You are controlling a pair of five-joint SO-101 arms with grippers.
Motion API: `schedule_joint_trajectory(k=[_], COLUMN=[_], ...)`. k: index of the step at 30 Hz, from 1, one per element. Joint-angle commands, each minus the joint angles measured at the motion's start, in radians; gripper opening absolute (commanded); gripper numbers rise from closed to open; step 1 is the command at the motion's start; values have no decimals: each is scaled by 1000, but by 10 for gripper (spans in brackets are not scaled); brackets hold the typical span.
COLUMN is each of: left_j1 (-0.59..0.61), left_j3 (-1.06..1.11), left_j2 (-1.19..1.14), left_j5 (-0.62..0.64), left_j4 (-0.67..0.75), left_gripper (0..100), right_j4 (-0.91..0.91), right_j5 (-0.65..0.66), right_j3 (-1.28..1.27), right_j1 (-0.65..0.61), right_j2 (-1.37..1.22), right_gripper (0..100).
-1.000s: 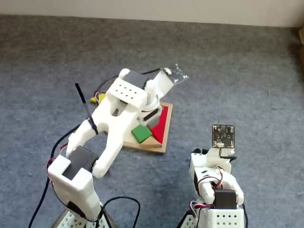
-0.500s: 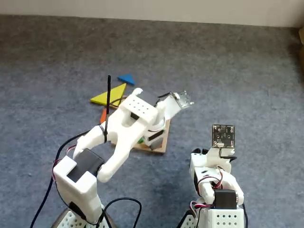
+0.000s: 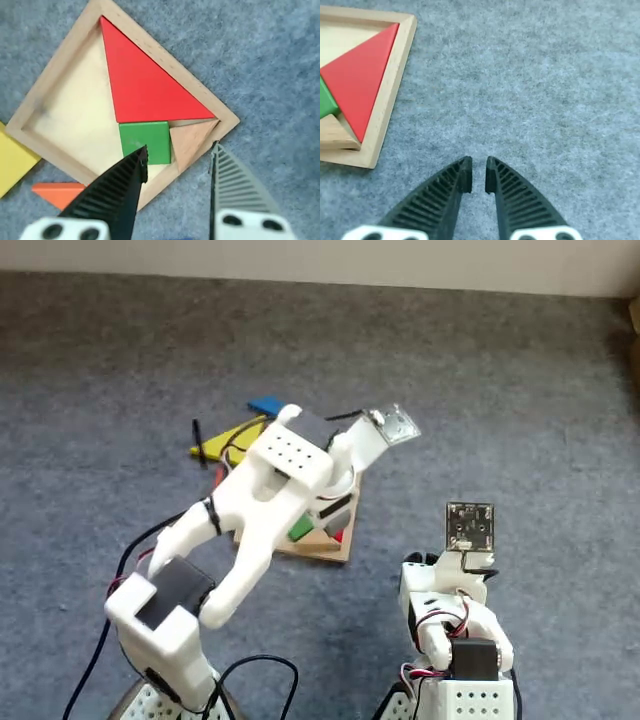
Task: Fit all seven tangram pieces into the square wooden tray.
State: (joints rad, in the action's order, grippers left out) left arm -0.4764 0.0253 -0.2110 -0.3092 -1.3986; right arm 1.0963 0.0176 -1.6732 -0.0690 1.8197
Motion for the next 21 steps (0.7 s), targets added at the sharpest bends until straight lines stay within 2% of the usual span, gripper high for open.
schedule_joint_trajectory(k=[1,6,13,21], left_j1=[-15,-12,10,13], left_j3=[-22,150,437,567], left_j2=[179,328,400,398], left_j5=[18,18,21,25], left_j4=[-66,-48,170,359], left_gripper=[203,206,207,207], right_j4=[-2,-2,-1,-1], right_j5=[11,11,11,11], right_j3=[-91,-91,-91,-91], right_j1=[15,15,15,15], right_j2=[15,15,15,15], right_gripper=[66,66,66,66])
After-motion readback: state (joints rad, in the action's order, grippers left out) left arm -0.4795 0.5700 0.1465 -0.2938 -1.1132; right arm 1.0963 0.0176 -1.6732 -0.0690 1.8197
